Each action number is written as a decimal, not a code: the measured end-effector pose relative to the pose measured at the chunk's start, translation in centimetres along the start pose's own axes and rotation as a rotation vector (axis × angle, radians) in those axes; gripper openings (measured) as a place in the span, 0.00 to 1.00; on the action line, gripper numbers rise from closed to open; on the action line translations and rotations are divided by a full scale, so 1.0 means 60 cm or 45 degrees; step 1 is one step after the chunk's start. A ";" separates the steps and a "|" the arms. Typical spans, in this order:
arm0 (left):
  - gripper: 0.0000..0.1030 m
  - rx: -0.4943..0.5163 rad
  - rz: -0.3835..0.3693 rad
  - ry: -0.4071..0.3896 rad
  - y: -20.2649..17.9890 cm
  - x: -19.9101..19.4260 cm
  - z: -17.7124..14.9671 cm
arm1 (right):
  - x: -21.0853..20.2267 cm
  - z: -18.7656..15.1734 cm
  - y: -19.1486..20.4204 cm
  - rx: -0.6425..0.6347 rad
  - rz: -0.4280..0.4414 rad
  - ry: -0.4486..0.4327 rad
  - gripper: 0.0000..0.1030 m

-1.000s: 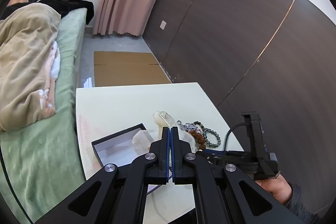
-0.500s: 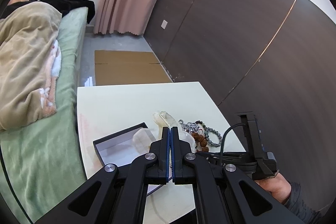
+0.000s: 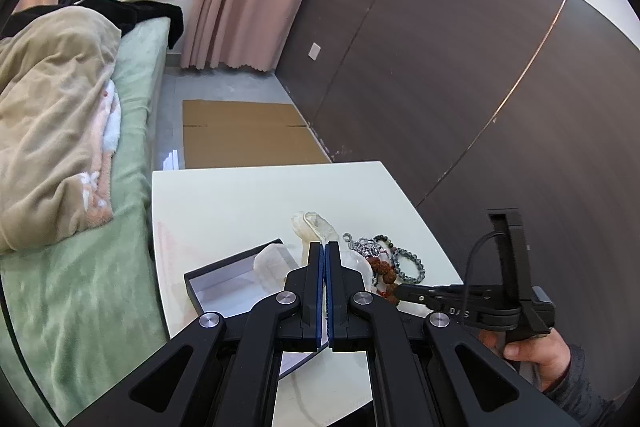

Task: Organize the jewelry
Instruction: 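Hold the white pouch in the left gripper while the right gripper grasps the gold butterfly charm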

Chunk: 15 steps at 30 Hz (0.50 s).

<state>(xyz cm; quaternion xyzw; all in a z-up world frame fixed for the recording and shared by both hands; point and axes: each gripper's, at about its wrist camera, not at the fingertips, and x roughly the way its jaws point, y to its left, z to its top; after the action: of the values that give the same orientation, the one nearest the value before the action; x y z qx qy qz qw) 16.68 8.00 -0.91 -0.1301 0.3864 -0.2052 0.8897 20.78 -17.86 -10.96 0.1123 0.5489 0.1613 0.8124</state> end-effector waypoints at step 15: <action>0.00 -0.006 0.004 -0.015 0.005 -0.005 -0.001 | 0.029 0.021 0.034 -0.241 -0.073 0.171 0.46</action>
<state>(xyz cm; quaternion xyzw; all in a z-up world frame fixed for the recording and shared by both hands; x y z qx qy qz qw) 16.54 8.40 -0.86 -0.1327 0.3819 -0.2024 0.8920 22.28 -15.33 -11.27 0.0083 0.5872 0.1965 0.7852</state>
